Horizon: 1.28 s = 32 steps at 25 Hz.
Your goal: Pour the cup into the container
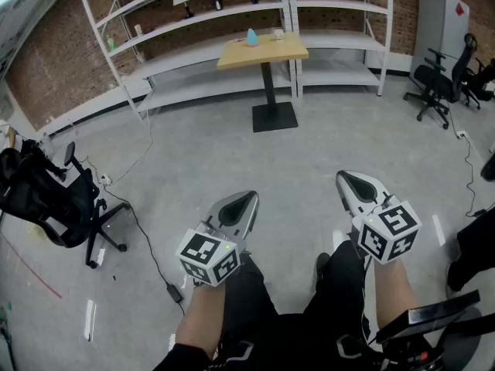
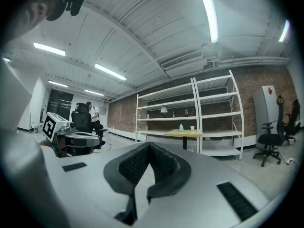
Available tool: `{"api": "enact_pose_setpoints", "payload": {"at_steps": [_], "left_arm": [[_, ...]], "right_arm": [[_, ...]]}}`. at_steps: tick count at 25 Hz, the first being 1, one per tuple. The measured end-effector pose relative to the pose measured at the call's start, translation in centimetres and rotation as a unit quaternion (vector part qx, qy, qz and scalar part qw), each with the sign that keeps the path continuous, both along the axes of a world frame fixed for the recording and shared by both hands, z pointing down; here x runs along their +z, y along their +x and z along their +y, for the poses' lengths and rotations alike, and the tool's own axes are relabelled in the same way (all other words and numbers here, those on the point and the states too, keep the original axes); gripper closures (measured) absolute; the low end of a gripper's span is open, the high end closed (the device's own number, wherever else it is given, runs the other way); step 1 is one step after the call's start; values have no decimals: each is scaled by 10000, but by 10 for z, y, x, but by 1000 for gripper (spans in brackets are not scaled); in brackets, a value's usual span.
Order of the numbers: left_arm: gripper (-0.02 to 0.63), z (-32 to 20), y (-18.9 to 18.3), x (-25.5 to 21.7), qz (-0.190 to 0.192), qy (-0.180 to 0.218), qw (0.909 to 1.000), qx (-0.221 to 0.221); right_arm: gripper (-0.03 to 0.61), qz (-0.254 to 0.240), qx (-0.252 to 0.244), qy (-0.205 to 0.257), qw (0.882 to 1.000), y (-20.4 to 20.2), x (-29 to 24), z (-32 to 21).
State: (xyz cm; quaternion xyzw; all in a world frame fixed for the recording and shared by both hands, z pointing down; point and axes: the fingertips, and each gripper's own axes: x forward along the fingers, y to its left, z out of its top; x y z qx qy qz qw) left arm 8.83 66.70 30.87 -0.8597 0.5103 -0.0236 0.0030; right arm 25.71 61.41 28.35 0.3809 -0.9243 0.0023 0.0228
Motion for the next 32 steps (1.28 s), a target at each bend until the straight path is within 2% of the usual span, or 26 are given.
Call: {"api": "enact_pose_setpoints", "payload": {"at_steps": [13, 20, 25, 32], "left_arm": [[612, -1, -5, -4, 71, 64, 9999, 57], [612, -8, -7, 14, 114, -68, 9998, 165], [612, -37, -28, 41, 182, -224, 9996, 75], [612, -82, -41, 37, 173, -192, 9995, 199]], "right_arm": [[577, 36, -16, 71, 10000, -4, -5, 3], [577, -45, 33, -24, 10000, -6, 3, -4], [577, 141, 62, 40, 9999, -17, 23, -32], [577, -50, 87, -3, 9999, -37, 20, -84]]}}
